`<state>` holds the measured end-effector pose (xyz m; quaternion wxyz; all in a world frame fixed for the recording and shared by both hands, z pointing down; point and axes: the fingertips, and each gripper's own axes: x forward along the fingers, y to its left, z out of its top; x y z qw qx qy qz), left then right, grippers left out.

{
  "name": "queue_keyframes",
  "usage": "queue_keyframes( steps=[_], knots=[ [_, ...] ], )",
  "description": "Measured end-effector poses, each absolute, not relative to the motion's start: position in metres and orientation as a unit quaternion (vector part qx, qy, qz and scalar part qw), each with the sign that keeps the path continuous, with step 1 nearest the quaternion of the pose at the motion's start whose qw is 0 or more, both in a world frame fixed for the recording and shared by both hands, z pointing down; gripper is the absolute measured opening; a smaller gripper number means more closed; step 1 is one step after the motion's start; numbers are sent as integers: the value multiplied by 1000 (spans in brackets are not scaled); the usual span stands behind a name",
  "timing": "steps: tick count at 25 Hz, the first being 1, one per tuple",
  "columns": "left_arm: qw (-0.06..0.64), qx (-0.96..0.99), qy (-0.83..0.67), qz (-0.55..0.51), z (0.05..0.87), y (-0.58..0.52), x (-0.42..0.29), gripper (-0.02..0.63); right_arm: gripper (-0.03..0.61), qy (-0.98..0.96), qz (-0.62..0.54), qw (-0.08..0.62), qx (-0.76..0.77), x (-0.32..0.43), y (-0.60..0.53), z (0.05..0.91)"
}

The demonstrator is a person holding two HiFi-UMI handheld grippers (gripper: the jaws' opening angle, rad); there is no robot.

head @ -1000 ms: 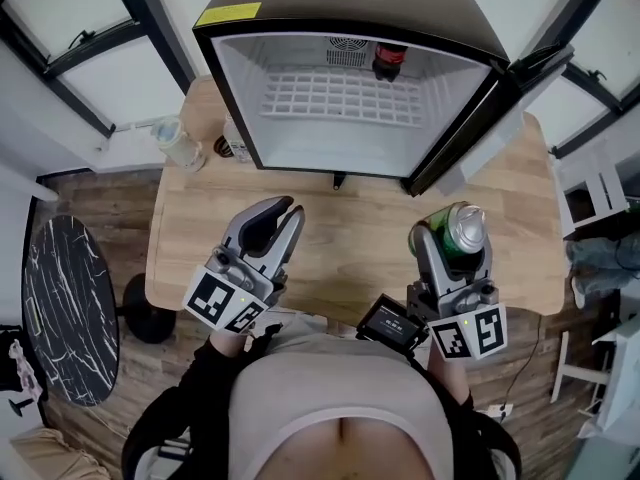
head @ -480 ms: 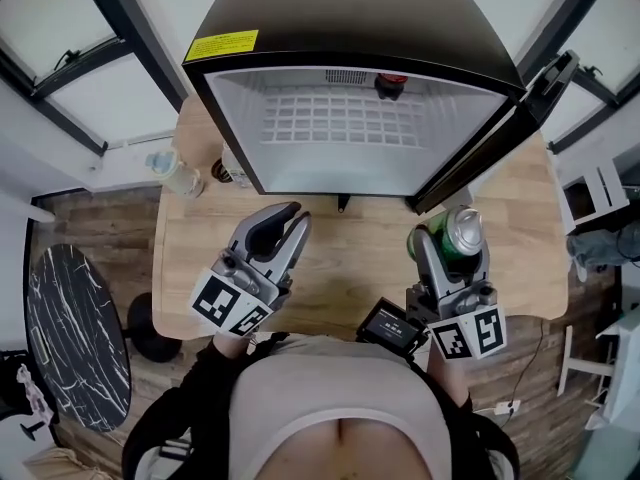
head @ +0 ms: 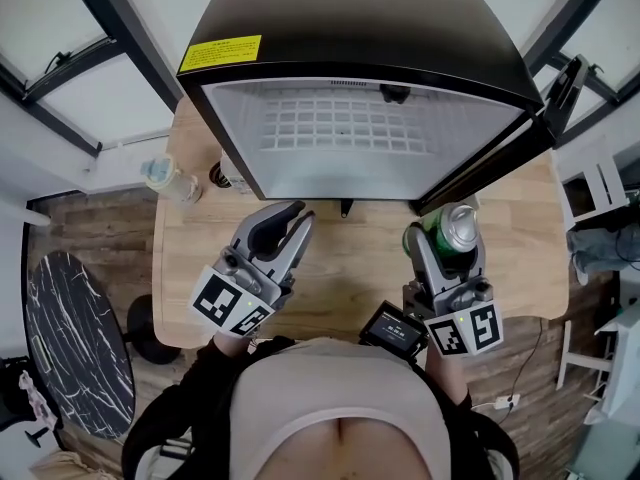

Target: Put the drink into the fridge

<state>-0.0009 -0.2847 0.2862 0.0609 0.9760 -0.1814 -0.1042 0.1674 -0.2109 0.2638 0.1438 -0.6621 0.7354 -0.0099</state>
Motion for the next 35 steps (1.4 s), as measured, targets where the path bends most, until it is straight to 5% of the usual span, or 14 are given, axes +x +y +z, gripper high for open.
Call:
queue_keyframes(
  steps=[14, 35],
  knots=[
    [78, 973, -194, -98, 304, -280, 32, 49, 347, 769, -16, 120, -628, 184, -218, 283],
    [93, 951, -291, -54, 347, -276, -10, 24, 346, 806, -57, 96, -581, 170, -262, 364]
  ],
)
